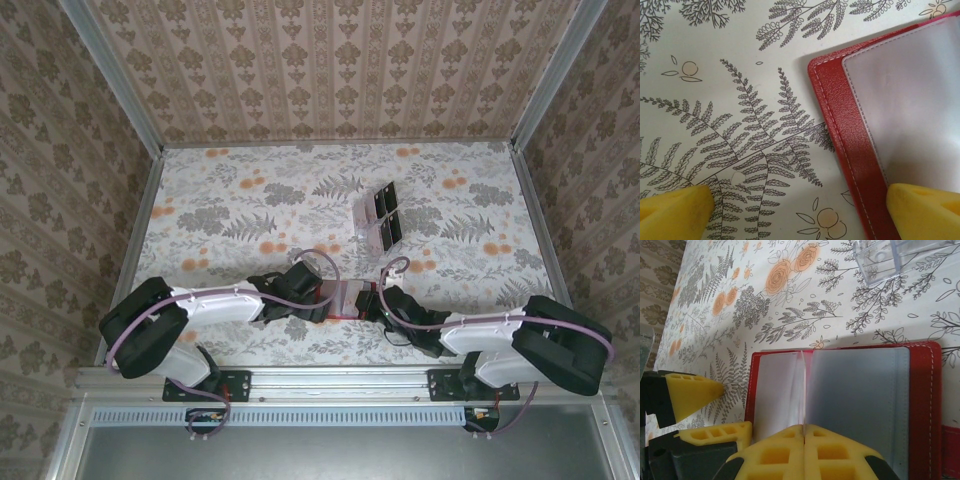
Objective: Put the credit cards into the card holder
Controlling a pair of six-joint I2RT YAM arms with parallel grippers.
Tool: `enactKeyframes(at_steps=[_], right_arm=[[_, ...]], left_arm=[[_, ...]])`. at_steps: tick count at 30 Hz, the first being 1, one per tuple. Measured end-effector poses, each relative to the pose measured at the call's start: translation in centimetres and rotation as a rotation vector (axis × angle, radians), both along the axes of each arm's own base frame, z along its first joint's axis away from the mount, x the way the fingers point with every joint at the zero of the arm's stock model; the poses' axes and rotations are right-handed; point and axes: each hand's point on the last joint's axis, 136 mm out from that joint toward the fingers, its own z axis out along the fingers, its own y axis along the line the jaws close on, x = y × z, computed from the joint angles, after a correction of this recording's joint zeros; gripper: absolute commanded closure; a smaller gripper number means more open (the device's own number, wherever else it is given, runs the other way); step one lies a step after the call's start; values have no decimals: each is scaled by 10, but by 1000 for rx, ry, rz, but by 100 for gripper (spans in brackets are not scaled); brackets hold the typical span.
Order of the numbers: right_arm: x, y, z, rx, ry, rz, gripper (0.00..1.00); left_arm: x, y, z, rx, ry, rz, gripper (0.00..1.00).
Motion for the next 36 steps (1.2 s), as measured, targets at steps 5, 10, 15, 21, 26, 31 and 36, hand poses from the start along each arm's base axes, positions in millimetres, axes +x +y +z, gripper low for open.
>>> enactKeyframes(at_steps=[5,10,15,21,26,31,36], right_arm=[[2,2,0,9,-1,3,100],[2,3,1,17,0,8,100],[2,5,5,28,-6,11,100],[3,6,15,44,-26,14,100],[3,6,14,38,-24,16,100],[3,6,14,38,-25,16,100],[3,6,13,35,-23,15,100]], left_arm=[[0,0,0,0,0,1,0],[0,1,1,-2,-2,8,0],[1,11,6,28,-17,26,0],[4,11,23,-1,-50,32,0],[4,8,25,-12,-51,29,0],[4,2,25,-36,-44,19,0],[4,-1,16,-29,-27,14,0]])
